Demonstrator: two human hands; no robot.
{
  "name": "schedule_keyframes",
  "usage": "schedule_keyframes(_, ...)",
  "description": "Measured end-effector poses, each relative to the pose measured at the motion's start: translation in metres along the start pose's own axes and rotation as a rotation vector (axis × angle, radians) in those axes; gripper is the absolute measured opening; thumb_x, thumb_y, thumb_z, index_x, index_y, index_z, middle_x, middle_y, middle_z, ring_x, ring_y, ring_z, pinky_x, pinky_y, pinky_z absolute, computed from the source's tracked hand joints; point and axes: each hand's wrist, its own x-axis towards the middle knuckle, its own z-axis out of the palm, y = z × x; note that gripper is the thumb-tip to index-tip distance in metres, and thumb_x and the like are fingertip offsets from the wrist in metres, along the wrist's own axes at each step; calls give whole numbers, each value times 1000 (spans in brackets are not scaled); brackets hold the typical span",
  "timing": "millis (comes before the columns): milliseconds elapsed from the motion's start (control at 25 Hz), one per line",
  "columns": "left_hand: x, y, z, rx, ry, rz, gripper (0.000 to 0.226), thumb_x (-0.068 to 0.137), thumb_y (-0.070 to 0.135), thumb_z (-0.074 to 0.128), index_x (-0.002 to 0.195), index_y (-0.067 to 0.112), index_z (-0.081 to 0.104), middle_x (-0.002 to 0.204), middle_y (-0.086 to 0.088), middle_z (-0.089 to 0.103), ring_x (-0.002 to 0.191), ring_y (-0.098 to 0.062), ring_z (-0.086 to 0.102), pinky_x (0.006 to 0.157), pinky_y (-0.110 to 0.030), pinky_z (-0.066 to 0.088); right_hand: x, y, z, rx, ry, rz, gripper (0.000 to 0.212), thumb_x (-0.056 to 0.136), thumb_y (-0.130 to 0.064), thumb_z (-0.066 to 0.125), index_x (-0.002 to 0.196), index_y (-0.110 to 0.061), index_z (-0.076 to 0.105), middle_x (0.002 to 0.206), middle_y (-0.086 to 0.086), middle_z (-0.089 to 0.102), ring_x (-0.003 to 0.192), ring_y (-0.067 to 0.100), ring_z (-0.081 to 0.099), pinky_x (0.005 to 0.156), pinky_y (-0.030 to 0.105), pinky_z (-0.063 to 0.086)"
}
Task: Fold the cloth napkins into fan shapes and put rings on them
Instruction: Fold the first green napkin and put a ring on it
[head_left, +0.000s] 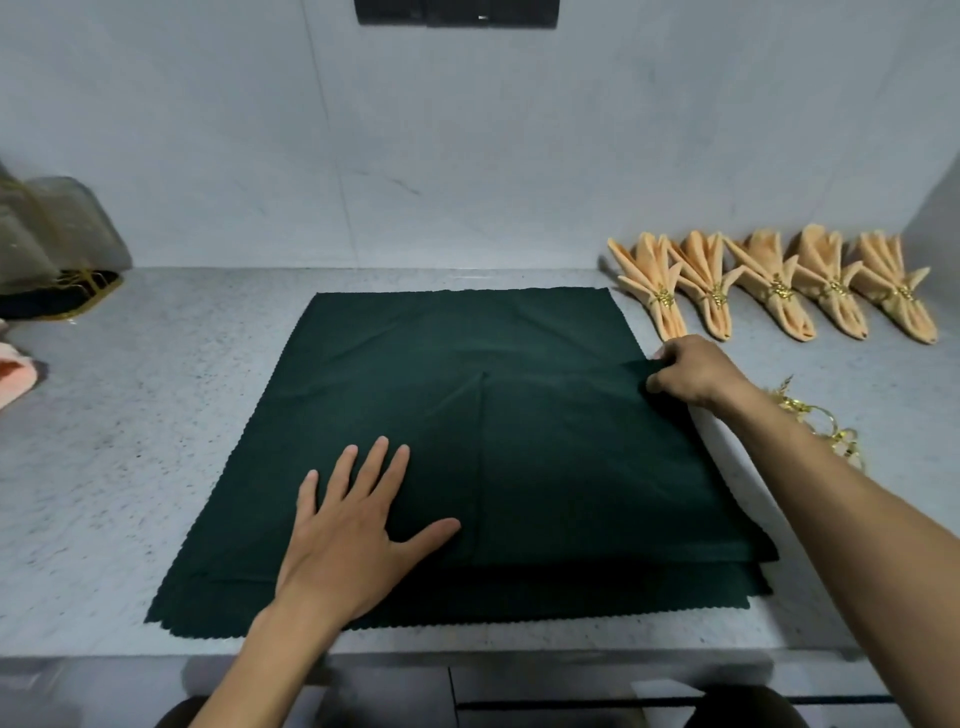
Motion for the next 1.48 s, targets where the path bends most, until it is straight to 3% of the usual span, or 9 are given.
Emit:
schedule_keyframes(80,0,0,0,-6,7,2,107,63,97,-7,153,40,-13,160,18,-20,148,-10,-21,122,-45,-5,-4,0,3,136,14,50,16,79,-16,75,90,-7,68,94,12,69,86,26,64,79,40,55)
schedule_keyframes(240,0,1,-1,-8,21,5,107,65,96,-5,154,39,-9,161,17,-16,149,-12,-18,122,-45,-4,-41,-14,9,278,151,-23,9,84,-20,73,80,-13,67,85,5,68,83,24,64,74,35,52)
schedule_keyframes(480,1,-1,2,7,20,0,106,65,94,-5,155,38,-6,163,15,-12,150,-13,-14,122,-46,-2,-168,-42,83,221,259,-442,13,80,-13,75,84,-22,67,85,-11,68,80,14,62,76,34,49)
schedule_keyframes(680,0,0,1,-13,25,8,103,71,93,5,156,36,-2,164,13,-9,151,-15,-12,122,-47,-2,-209,-51,118,154,285,-519,25,74,-9,77,90,-26,67,94,-17,68,86,9,57,76,31,40)
schedule_keyframes(920,2,3,3,-25,19,-12,101,74,91,9,156,34,-2,164,11,-10,150,-18,-13,121,-50,-4,-214,-62,124,60,324,-532,15,79,-18,79,89,-26,73,95,-16,70,87,11,59,74,29,40)
schedule_keyframes(1040,0,5,2,-26,2,-17,102,74,90,9,157,32,-3,164,9,-11,150,-20,-14,121,-50,-6,-216,-62,128,37,346,-540,15,81,-23,69,93,-24,76,101,-14,71,93,11,60,78,26,39)
schedule_keyframes(1160,0,5,2,-8,36,-8,102,75,91,7,157,30,0,165,7,-8,151,-20,-12,119,-50,-8,-224,-62,129,25,296,-550,38,78,-28,48,102,-19,76,112,-10,70,104,10,59,88,24,38)
schedule_keyframes(1360,-1,10,13,-241,139,374,87,89,76,9,151,20,35,161,5,23,149,-8,10,122,-42,17,-230,-59,126,49,197,-550,56,77,-28,35,118,-16,71,129,-8,64,120,8,52,100,23,32)
schedule_keyframes(1480,-10,26,11,-420,62,420,73,91,61,15,149,24,38,157,13,29,145,0,16,123,-28,10,-232,-58,126,92,98,-543,63,80,-32,28,129,-16,64,139,-10,56,131,3,43,109,16,20)
